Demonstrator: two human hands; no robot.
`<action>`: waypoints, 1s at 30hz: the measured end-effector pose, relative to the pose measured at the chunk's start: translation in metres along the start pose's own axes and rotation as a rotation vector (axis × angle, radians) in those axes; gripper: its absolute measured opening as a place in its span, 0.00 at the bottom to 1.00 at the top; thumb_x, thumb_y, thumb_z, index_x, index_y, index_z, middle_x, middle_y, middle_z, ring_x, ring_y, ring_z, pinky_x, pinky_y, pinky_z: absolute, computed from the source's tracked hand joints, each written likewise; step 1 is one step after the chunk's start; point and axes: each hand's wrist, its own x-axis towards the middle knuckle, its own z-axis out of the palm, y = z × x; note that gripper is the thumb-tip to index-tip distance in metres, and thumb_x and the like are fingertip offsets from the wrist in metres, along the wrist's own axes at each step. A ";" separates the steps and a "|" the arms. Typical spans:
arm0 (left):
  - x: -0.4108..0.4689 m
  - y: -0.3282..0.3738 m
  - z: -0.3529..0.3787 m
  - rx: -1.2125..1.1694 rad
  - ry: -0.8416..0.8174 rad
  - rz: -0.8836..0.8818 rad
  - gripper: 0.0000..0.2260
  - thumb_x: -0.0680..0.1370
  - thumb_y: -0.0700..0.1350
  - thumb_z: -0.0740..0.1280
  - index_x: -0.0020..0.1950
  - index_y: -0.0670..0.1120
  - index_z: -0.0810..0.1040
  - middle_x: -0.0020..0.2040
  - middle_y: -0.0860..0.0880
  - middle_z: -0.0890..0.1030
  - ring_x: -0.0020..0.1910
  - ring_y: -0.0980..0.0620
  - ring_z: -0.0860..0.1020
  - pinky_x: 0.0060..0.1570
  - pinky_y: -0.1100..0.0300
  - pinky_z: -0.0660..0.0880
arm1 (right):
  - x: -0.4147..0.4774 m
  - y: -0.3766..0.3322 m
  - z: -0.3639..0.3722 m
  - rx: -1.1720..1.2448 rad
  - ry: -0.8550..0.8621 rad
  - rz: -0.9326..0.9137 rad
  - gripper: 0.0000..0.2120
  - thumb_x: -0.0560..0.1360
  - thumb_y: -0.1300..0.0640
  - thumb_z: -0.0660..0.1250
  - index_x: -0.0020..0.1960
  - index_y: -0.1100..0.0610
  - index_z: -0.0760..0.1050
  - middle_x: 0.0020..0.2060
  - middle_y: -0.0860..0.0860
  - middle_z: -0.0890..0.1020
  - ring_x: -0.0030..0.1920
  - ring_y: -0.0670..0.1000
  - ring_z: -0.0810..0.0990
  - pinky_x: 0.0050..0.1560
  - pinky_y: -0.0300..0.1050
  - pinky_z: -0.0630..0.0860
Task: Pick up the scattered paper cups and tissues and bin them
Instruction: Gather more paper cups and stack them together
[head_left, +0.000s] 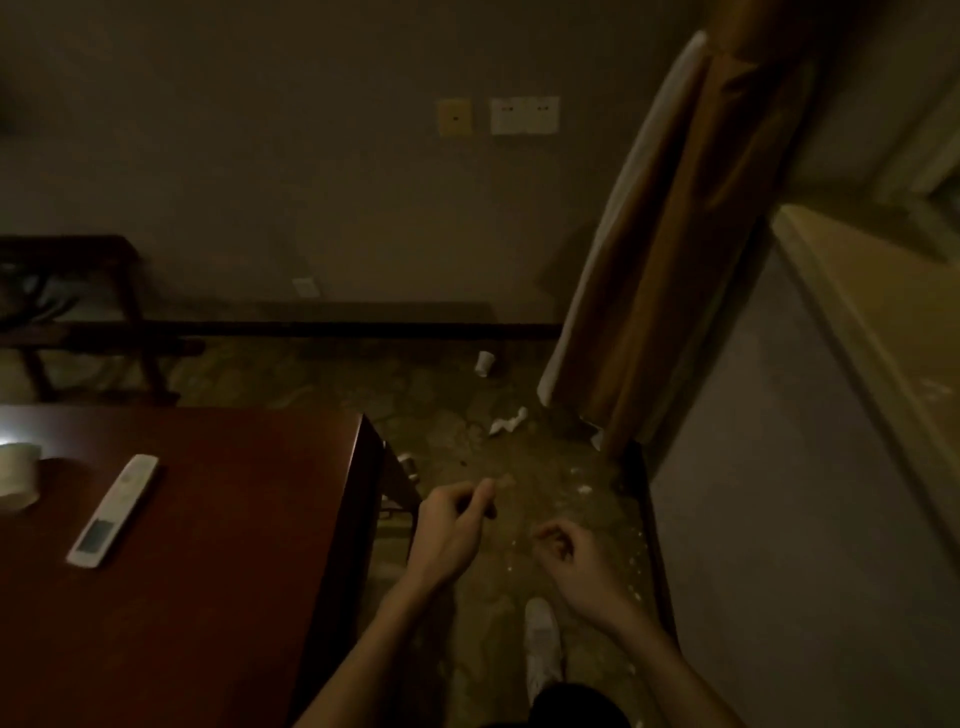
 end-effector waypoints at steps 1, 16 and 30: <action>0.017 0.002 -0.001 0.002 0.018 -0.018 0.19 0.82 0.54 0.61 0.35 0.50 0.79 0.26 0.54 0.74 0.26 0.61 0.71 0.28 0.68 0.67 | 0.022 -0.012 -0.006 -0.018 -0.024 0.000 0.02 0.78 0.57 0.67 0.49 0.50 0.77 0.46 0.53 0.82 0.47 0.51 0.80 0.50 0.46 0.78; 0.228 -0.057 -0.016 -0.218 0.121 -0.460 0.11 0.81 0.51 0.64 0.42 0.48 0.80 0.37 0.50 0.81 0.35 0.57 0.78 0.41 0.52 0.78 | 0.349 -0.092 -0.008 -0.613 -0.365 -0.006 0.13 0.76 0.55 0.67 0.61 0.53 0.75 0.56 0.52 0.80 0.55 0.51 0.78 0.54 0.44 0.75; 0.495 -0.222 0.092 0.009 -0.022 -0.444 0.02 0.80 0.43 0.64 0.51 0.48 0.76 0.47 0.48 0.80 0.46 0.51 0.79 0.42 0.61 0.75 | 0.651 0.040 -0.012 -0.751 -0.347 0.027 0.12 0.79 0.57 0.65 0.62 0.55 0.74 0.58 0.54 0.79 0.54 0.52 0.78 0.51 0.43 0.72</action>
